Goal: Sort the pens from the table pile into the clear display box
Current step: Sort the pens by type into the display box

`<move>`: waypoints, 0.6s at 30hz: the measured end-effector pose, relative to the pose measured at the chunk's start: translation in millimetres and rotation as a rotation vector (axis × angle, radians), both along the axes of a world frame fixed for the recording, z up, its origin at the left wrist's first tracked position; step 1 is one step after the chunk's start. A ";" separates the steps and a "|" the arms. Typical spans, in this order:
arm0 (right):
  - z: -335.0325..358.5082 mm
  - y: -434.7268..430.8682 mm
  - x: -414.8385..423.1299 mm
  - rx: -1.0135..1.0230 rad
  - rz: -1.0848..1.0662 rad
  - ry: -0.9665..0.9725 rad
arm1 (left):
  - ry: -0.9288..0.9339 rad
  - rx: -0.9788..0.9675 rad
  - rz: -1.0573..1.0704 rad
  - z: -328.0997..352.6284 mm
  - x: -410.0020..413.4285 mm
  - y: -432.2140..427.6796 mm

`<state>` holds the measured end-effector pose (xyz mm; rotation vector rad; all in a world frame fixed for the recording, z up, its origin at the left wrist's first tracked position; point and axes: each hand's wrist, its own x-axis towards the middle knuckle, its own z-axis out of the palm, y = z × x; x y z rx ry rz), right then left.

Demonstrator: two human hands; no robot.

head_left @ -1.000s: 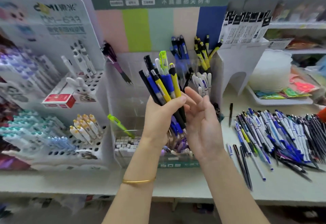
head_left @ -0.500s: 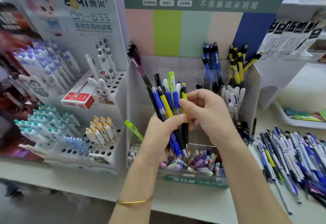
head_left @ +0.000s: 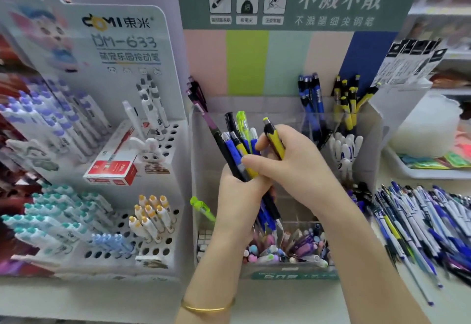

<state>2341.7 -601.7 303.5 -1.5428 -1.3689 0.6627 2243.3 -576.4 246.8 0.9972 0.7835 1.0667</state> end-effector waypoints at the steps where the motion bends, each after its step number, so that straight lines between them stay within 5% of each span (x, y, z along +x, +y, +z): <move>1: 0.9 0.2 -3.7 0.010 -0.008 -0.038 | 0.007 0.000 0.011 0.2 0.8 0.6; 4: 4.1 2.6 -5.6 0.010 -0.011 -0.153 | 0.032 -0.005 0.021 -0.1 0.7 3.5; 13: -2.1 5.5 -0.2 -0.009 -0.062 -0.021 | 0.092 0.028 -0.090 5.2 3.5 5.5; 18: -1.8 5.5 3.1 0.030 -0.139 -0.138 | 0.091 -0.024 -0.078 4.4 10.1 5.1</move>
